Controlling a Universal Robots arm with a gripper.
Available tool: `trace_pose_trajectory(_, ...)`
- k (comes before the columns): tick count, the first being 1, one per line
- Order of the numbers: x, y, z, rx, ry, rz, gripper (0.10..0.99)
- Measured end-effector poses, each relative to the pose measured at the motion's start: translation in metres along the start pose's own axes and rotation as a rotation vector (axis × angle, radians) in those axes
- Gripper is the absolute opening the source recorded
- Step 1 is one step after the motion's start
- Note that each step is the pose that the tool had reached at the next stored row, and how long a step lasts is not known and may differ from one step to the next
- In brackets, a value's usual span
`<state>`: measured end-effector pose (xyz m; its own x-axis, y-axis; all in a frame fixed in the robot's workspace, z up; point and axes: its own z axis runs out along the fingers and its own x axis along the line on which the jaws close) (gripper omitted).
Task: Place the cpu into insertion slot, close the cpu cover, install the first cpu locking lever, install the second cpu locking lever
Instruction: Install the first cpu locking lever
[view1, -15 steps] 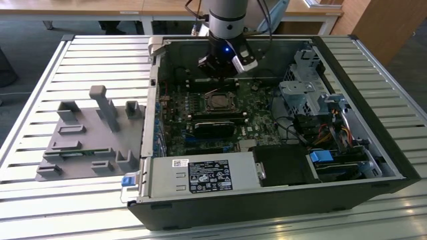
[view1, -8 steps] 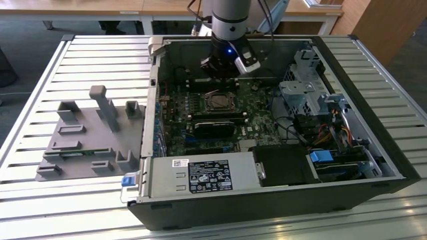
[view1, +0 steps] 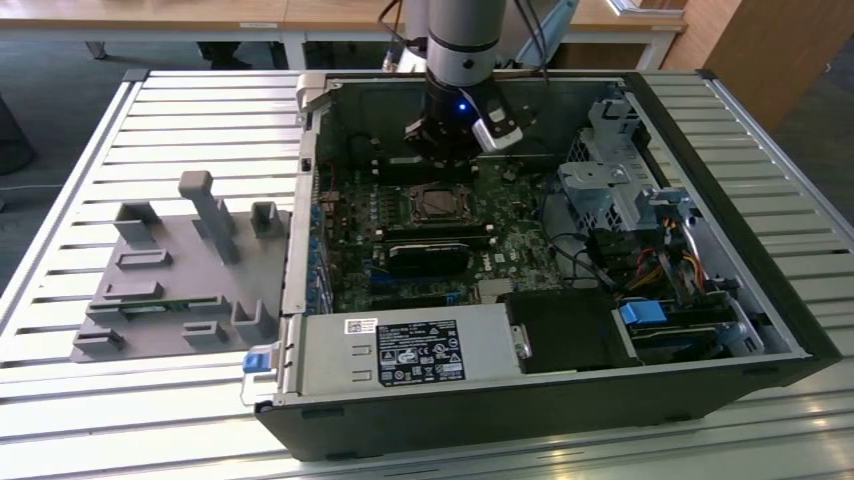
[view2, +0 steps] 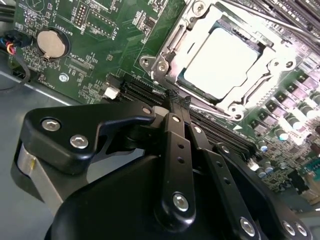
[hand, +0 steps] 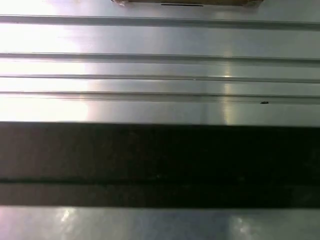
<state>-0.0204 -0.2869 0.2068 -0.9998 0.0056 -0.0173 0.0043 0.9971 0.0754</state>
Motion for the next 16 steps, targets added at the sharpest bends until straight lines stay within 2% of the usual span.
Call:
trace_pose_trajectory(9,-0.0006,-0.0001,0.0074,0.015,0.0003,0.0,0.106)
trace_pose_trajectory(16,-0.0007,-0.0001,0.0093,0.017,0.0,0.0,0.106)
